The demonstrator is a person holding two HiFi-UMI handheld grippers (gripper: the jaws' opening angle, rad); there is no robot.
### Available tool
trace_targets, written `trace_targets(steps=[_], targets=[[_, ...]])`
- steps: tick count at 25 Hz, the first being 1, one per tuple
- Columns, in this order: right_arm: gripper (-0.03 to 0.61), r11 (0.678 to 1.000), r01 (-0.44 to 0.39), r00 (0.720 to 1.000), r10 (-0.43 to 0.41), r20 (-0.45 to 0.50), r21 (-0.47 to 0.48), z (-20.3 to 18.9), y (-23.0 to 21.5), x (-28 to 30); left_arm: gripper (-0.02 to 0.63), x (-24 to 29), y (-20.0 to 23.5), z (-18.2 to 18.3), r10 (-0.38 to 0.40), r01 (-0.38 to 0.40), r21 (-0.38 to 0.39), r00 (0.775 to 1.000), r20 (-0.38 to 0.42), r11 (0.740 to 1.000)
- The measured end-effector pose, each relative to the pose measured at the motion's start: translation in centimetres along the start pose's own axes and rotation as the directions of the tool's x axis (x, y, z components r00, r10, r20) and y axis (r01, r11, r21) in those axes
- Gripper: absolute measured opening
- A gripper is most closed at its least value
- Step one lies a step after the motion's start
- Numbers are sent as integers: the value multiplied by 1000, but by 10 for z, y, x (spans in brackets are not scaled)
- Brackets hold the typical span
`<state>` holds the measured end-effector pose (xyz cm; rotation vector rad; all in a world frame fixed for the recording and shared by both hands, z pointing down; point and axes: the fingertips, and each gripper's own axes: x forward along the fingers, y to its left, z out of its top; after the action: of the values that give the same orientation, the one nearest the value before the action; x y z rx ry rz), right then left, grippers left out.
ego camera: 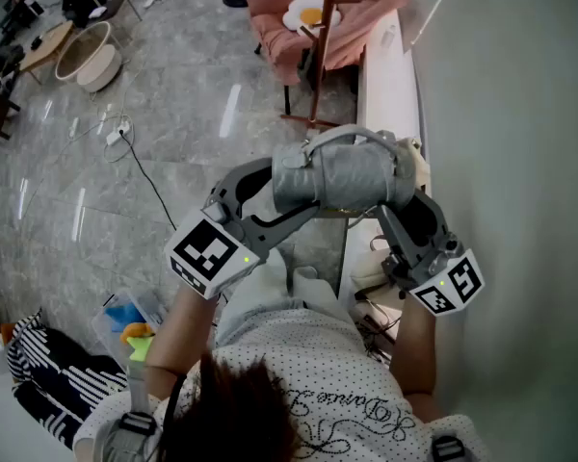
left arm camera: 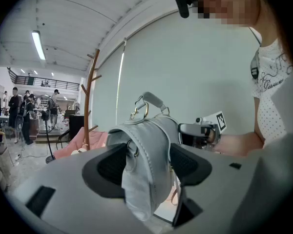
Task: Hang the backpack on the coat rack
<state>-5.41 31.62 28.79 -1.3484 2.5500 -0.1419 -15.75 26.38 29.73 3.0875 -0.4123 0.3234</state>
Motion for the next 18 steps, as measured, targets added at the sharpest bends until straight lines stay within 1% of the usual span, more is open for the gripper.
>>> trace_targets(steps=[6, 11, 18], targets=[[161, 1000, 1, 1000, -1, 6, 24, 1, -5, -12, 285, 6, -10, 4, 4, -4, 4, 1000, 2, 1000], [161, 999, 0, 1000, -1, 12, 55, 2, -14, -24, 285, 17, -19, 8, 4, -4, 1, 1000, 18, 1000], [163, 999, 5, 1000, -5, 4, 42, 9, -34, -37, 287, 44, -24, 10, 11, -11, 1, 1000, 9, 1000]])
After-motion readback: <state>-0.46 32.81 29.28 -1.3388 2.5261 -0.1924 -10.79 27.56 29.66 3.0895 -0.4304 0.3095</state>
